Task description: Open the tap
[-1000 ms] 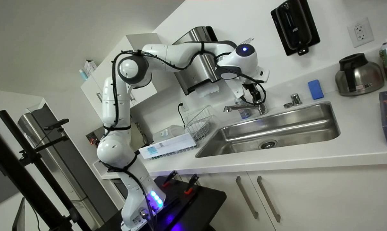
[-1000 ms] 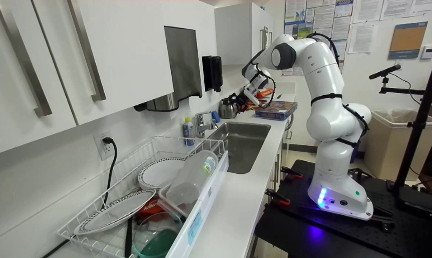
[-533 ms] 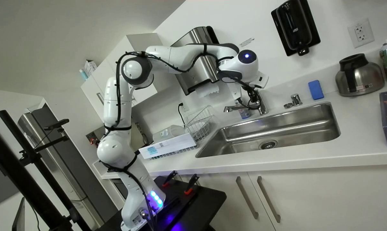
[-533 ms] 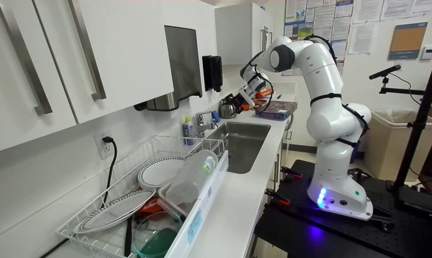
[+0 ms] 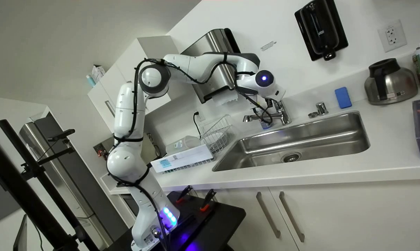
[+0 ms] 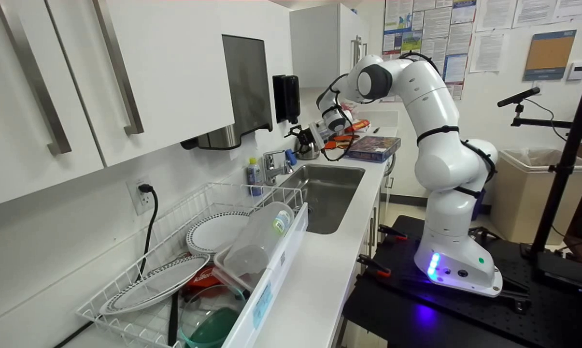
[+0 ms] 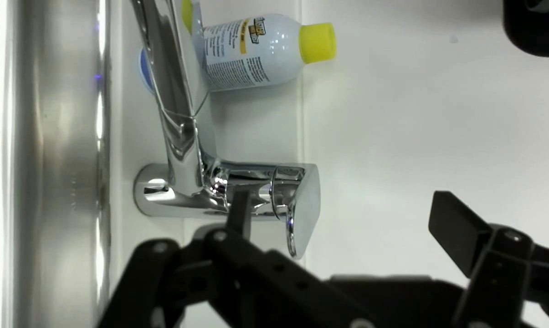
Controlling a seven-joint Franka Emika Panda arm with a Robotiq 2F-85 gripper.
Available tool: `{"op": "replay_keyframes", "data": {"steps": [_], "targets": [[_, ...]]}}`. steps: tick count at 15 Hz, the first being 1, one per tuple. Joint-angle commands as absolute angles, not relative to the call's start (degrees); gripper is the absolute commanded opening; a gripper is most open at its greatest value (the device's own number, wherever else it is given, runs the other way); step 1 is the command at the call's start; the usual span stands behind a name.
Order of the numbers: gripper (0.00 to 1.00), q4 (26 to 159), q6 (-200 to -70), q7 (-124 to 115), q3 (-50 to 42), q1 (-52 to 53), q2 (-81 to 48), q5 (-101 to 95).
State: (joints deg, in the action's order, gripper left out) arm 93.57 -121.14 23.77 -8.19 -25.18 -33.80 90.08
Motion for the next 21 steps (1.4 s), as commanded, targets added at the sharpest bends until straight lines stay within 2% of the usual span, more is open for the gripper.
{"op": "replay_keyframes", "data": {"steps": [1,8,12,19,20,21], "targets": [[1.0,91.3,-125.91,23.91,-10.09,-21.92,-34.83,91.52],[1.0,87.84,-135.38,21.56,-11.01,-18.71,-36.41,87.95],[1.0,86.9,-136.44,19.51,-10.73,-18.47,-37.76,83.73],[1.0,84.22,-136.54,25.67,-8.66,-20.17,-39.48,89.68],[0.75,84.07,-136.56,25.9,-8.63,-20.12,-39.78,90.39],[0.74,83.91,-136.54,25.79,-8.77,-20.01,-40.05,90.57]]}}
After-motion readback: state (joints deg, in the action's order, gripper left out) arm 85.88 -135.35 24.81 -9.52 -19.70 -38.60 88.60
